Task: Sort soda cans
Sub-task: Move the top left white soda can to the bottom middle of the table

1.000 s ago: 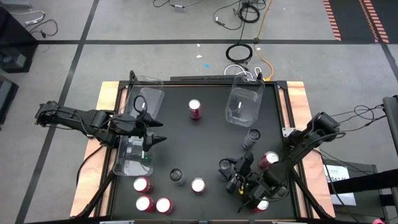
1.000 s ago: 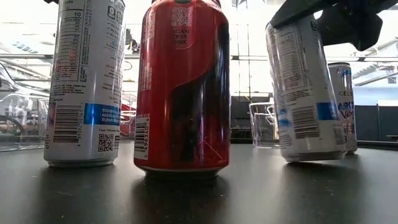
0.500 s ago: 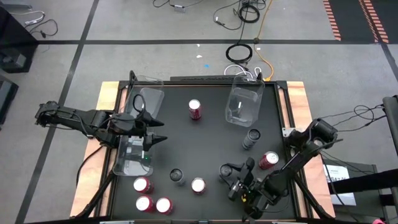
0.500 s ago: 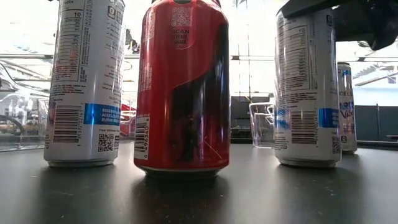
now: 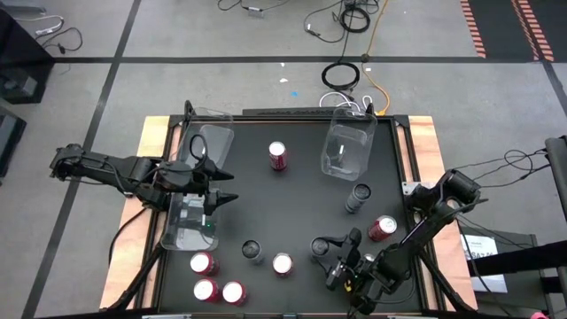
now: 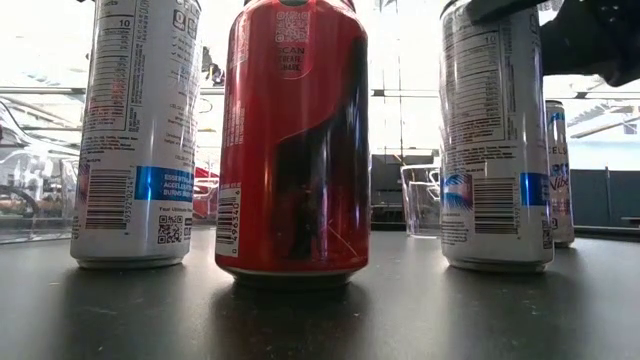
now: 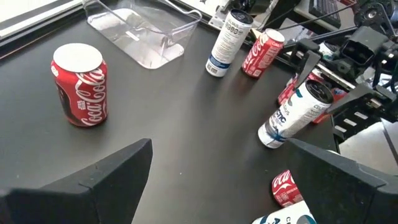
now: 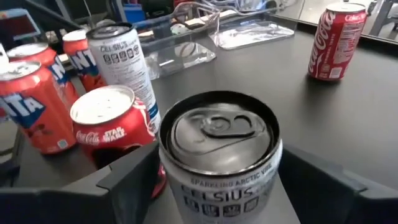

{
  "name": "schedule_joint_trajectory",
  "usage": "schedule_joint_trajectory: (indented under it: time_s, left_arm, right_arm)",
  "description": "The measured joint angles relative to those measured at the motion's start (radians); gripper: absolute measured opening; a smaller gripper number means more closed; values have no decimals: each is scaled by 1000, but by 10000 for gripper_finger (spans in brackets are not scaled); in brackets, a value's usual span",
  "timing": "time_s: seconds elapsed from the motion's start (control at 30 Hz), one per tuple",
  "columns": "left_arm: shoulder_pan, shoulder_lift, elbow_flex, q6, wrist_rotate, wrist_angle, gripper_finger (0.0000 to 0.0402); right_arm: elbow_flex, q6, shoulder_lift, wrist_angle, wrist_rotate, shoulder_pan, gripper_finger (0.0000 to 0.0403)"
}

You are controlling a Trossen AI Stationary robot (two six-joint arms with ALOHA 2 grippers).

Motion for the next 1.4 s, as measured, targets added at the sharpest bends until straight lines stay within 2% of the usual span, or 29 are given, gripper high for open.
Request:
schedule_joint_trajectory:
  time_s: [0.17,0.37,0.67,1.13,1.4]
  left_arm:
    - [0,0,0,10,0,0,373]
    - [0,0,0,105,-1,0,373]
    - [0,0,0,107,-4,0,374]
    - [0,0,0,107,-8,0,373]
    - [0,0,0,115,-8,0,374]
  right_arm:
    - [0,28,0,-1,8,-1,309]
    - [0,-3,0,-3,-8,-1,310]
    - [0,-6,-1,-7,-7,-1,312]
    - [0,-6,-3,-6,-6,2,379]
    - [0,-29,-84,-7,-7,14,384]
